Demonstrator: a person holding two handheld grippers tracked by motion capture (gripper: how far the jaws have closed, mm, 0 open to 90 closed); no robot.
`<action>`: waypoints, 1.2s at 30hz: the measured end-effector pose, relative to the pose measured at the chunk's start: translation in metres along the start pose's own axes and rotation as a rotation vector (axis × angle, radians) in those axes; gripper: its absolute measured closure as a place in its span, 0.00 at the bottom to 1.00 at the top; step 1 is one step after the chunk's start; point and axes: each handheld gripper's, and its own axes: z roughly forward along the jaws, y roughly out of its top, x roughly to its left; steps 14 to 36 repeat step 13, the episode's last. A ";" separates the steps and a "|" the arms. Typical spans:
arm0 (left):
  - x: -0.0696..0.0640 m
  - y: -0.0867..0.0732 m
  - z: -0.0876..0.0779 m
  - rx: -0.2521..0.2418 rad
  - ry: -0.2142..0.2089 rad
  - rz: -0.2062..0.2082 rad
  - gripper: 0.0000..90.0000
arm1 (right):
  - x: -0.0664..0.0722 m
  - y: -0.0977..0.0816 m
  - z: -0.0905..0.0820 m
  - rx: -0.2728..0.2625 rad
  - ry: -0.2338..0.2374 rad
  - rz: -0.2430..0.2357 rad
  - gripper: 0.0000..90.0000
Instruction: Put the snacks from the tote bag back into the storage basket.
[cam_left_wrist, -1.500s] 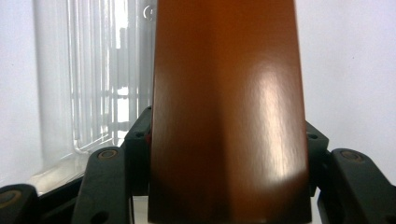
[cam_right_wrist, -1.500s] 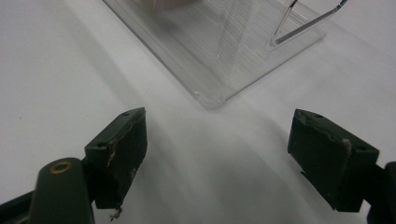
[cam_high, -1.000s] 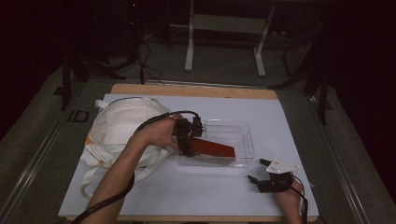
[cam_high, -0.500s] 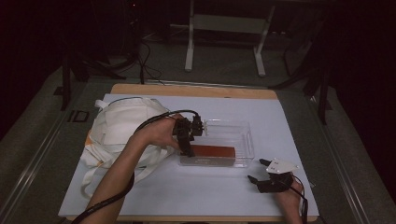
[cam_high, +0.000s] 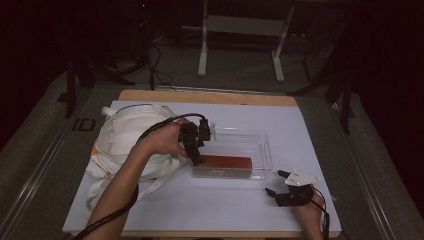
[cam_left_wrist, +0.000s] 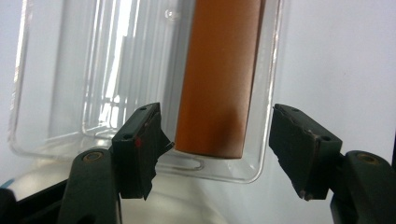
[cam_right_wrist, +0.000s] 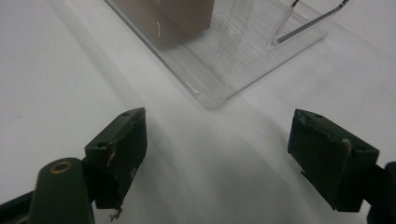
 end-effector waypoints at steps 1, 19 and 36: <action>0.001 -0.002 -0.002 -0.009 0.000 -0.005 0.39 | 0.000 0.000 0.000 0.000 0.000 0.001 0.22; -0.003 -0.027 -0.013 -0.121 0.092 -0.098 0.40 | 0.000 0.000 0.001 0.003 0.000 0.000 0.22; -0.003 -0.027 -0.013 -0.121 0.092 -0.098 0.40 | 0.000 0.000 0.001 0.003 0.000 0.000 0.22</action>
